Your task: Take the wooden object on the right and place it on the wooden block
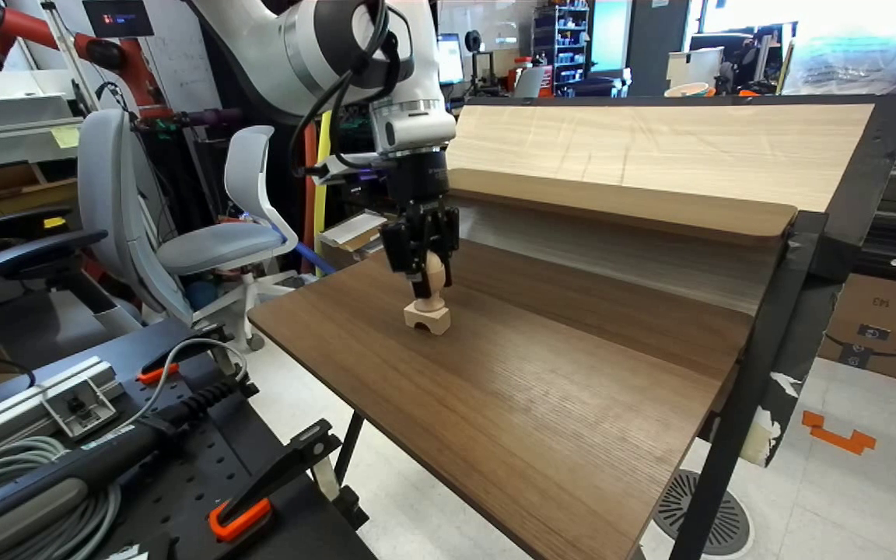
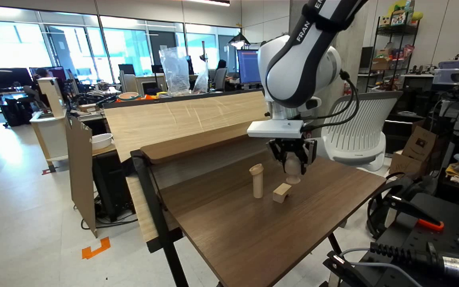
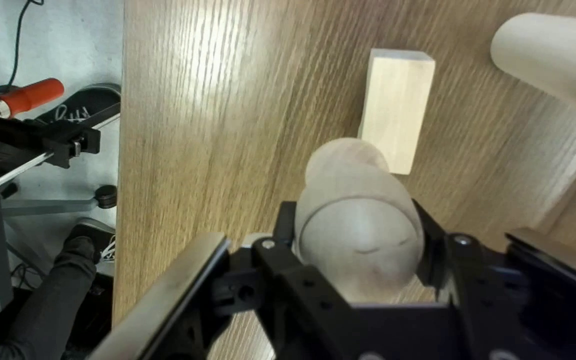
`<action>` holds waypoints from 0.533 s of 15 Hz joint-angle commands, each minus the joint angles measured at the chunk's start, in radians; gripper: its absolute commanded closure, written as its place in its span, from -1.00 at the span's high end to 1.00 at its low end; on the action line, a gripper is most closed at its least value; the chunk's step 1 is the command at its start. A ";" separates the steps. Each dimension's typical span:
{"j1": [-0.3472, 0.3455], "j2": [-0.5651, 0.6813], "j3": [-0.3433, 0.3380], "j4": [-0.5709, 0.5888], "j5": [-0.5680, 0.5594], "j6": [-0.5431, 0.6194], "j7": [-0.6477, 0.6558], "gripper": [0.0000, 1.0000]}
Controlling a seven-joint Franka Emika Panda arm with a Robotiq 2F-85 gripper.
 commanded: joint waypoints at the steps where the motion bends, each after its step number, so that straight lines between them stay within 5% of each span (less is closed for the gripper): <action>1: 0.035 -0.051 -0.014 -0.057 -0.023 0.050 0.005 -0.44; 8: 0.043 -0.028 -0.022 -0.036 -0.023 0.054 0.010 -0.44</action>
